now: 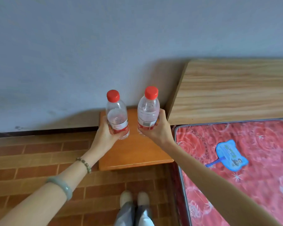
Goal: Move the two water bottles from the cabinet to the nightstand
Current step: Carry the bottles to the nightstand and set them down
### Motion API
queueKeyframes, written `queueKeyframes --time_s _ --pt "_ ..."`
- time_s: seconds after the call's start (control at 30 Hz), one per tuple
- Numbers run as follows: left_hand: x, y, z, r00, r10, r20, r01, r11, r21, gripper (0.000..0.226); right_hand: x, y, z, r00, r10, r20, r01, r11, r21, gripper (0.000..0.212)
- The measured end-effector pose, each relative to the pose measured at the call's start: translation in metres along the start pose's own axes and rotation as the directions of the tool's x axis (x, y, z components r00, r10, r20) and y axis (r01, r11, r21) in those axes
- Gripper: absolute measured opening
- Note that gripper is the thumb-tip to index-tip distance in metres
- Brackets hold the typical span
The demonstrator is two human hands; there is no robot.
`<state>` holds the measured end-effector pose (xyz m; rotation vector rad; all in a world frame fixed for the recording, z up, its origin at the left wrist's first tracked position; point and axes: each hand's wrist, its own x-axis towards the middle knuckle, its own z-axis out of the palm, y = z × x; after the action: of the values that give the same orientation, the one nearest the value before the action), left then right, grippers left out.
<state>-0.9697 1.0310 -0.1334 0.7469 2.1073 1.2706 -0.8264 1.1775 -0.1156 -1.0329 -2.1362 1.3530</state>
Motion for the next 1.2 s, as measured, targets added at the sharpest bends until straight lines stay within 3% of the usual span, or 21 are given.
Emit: queueKeyframes --time_s 0.2,0.57,1.03,1.2 --pt "0.035 -0.077 0.043 0.997 -0.029 -0.078 0.028 1.000 -0.006 0.070 0.028 0.082 0.047 1.000 -0.008 0.024 0.009 1.000 -0.024 0.073" --pt "0.098 -0.219 0.104 0.995 -0.015 -0.094 0.022 0.997 0.072 0.075 0.070 0.235 0.124 0.999 0.027 0.019 -0.028 1.000 0.004 0.071" --pt "0.118 -0.256 0.118 0.995 0.043 -0.087 -0.030 0.990 0.138 0.070 0.086 0.277 0.150 0.996 0.090 0.028 -0.089 0.995 -0.041 0.075" --pt "0.118 -0.256 0.117 0.998 0.044 -0.053 -0.036 0.989 0.142 0.072 0.088 0.274 0.147 0.991 0.084 0.100 -0.076 0.994 -0.082 0.078"
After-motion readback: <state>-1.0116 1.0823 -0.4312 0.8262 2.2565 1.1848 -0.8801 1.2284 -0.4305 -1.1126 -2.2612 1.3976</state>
